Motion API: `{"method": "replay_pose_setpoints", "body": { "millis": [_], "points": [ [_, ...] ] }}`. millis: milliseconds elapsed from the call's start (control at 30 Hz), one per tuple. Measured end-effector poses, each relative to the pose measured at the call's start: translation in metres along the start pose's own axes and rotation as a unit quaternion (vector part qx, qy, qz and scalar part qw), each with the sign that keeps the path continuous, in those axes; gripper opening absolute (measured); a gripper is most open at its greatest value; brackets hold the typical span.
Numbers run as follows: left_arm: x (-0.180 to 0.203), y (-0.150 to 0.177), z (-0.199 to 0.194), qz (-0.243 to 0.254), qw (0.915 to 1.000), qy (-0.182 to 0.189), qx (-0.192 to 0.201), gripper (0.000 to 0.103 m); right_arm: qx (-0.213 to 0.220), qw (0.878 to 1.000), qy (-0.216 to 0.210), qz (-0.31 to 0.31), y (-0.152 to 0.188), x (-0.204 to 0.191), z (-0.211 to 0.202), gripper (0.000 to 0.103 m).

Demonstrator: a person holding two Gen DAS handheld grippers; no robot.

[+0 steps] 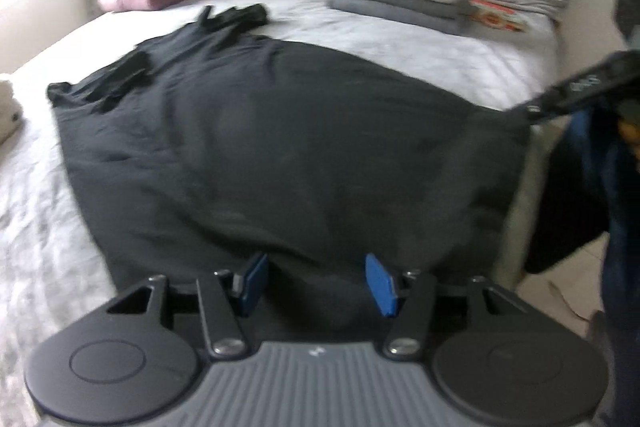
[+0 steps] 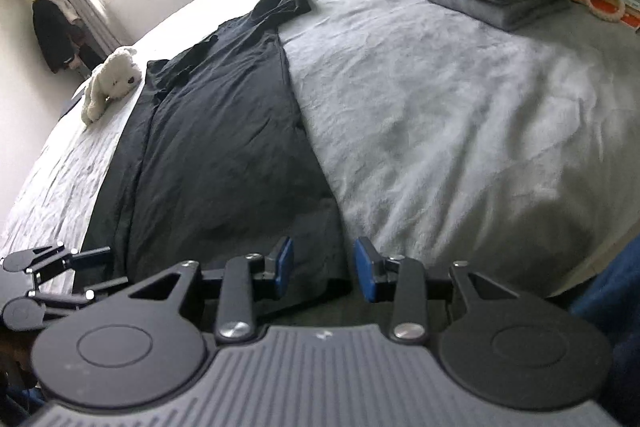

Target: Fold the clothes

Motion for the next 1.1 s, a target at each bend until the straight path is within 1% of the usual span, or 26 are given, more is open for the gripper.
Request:
{"method": "replay_pose_setpoints", "body": {
  "millis": [33, 67, 133, 233, 300, 467, 533, 633, 733, 833, 900, 967, 1100],
  "points": [
    [0.000, 0.000, -0.001, -0.004, 1.0000, 0.008, -0.001, 0.057, 0.001, 1.000, 0.002, -0.003, 0.001, -0.001, 0.000, 0.033],
    [-0.002, -0.001, -0.001, -0.011, 0.9998, 0.016, -0.002, 0.057, 0.003, 1.000, 0.006, -0.006, 0.001, -0.002, 0.000, 0.022],
    [-0.008, -0.003, -0.003, -0.032, 0.9990, 0.031, -0.002, 0.057, 0.012, 1.000, 0.014, -0.011, 0.001, -0.005, -0.001, 0.010],
    [-0.023, -0.007, -0.009, -0.079, 0.9955, 0.051, 0.007, 0.057, 0.045, 0.998, 0.026, -0.019, -0.001, -0.012, -0.008, 0.008],
    [-0.030, -0.009, -0.012, -0.103, 0.9929, 0.058, 0.013, 0.057, 0.069, 0.996, 0.033, -0.038, -0.004, -0.023, -0.014, 0.008],
    [-0.044, -0.009, -0.015, -0.137, 0.9887, 0.057, 0.021, 0.057, 0.119, 0.986, 0.046, -0.111, -0.008, -0.060, -0.022, 0.007],
    [-0.051, -0.009, -0.017, -0.152, 0.9866, 0.054, 0.025, 0.057, 0.132, 0.979, 0.046, -0.151, -0.008, -0.077, -0.021, 0.007],
    [-0.061, -0.009, -0.020, -0.174, 0.9830, 0.049, 0.030, 0.057, 0.138, 0.964, 0.038, -0.223, -0.003, -0.108, -0.011, 0.007],
    [-0.071, -0.009, -0.022, -0.196, 0.9789, 0.044, 0.036, 0.056, 0.133, 0.947, 0.022, -0.292, 0.012, -0.138, 0.002, 0.007],
    [-0.080, -0.009, -0.025, -0.218, 0.9743, 0.040, 0.042, 0.055, 0.117, 0.931, 0.003, -0.344, 0.032, -0.159, 0.016, 0.007],
    [-0.085, -0.009, -0.026, -0.229, 0.9716, 0.038, 0.044, 0.055, 0.107, 0.921, -0.005, -0.375, 0.043, -0.168, 0.022, 0.007],
    [-0.085, -0.009, -0.027, -0.231, 0.9710, 0.044, 0.043, 0.055, 0.096, 0.910, -0.005, -0.403, 0.051, -0.172, 0.028, 0.007],
    [-0.082, -0.011, -0.028, -0.226, 0.9717, 0.050, 0.045, 0.056, 0.079, 0.897, -0.010, -0.435, 0.057, -0.169, 0.031, 0.007]
  ]
}}
Point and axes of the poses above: each gripper's, at about its wrist camera, not at the fingertips, and z roughly the way its jaws point, x to its right, y to its underside, the point moved 2 cm from there along z, roughly the way its jaws point, and after that the axes turned 4 degrees about -z, right-handed, at the moved point
